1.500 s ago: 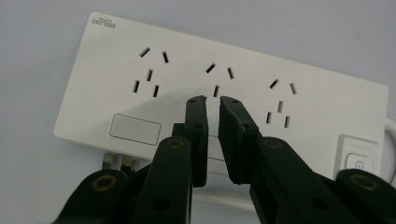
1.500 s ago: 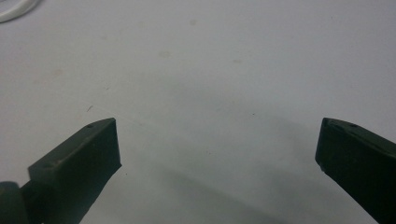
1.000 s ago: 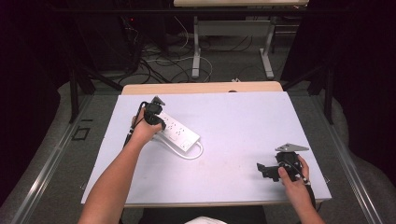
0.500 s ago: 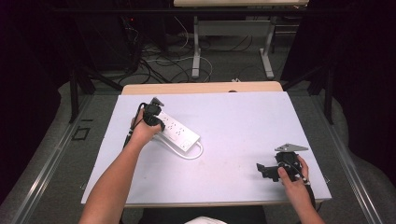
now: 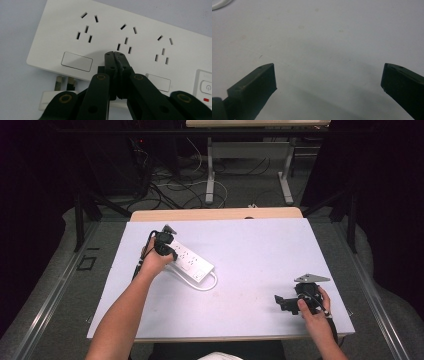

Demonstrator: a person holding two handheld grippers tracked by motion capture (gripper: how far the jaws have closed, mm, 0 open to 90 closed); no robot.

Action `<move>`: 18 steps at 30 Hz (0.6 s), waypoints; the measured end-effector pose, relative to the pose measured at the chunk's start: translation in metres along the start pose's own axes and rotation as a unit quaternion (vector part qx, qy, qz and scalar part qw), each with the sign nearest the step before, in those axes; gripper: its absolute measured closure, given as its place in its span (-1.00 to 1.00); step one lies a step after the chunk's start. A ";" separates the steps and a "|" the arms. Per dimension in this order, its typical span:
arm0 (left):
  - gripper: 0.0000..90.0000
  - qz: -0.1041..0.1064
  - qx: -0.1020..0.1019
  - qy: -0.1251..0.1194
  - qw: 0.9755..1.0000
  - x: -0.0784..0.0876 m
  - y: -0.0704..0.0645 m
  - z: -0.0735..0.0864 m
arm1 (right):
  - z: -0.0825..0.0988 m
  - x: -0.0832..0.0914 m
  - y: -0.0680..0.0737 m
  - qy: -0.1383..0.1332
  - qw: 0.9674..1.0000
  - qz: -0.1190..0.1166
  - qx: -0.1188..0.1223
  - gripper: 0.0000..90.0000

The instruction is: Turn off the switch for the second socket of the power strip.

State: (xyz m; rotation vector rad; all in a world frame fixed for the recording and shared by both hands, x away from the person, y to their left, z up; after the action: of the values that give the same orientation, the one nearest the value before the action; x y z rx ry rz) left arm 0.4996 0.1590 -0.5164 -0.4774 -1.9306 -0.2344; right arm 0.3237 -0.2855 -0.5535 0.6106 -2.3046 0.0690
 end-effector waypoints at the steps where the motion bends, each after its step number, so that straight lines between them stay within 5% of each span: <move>1: 1.00 0.000 0.000 0.000 1.000 0.000 0.000 0.000 | 0.000 0.000 0.000 0.000 1.000 0.000 0.000 -1.00; 18: 1.00 -0.009 -0.011 0.002 1.000 -0.001 -0.004 0.000 | 0.000 0.000 0.000 0.000 1.000 -0.001 0.004 -1.00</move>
State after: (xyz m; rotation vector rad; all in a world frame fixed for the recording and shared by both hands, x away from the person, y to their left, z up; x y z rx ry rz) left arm 0.4985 0.1555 -0.5168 -0.4751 -1.9308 -0.2688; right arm 0.3236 -0.2850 -0.5537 0.6168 -2.3055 0.0769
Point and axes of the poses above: each handheld gripper's, and its own axes: x roughly backward along the jaws, z roughly out of its underside, y roughly to its left, the point moved 1 cm from there along -x, roughly forward along the jaws, and after that the axes turned 4 degrees about -z, right-handed, at the moved point
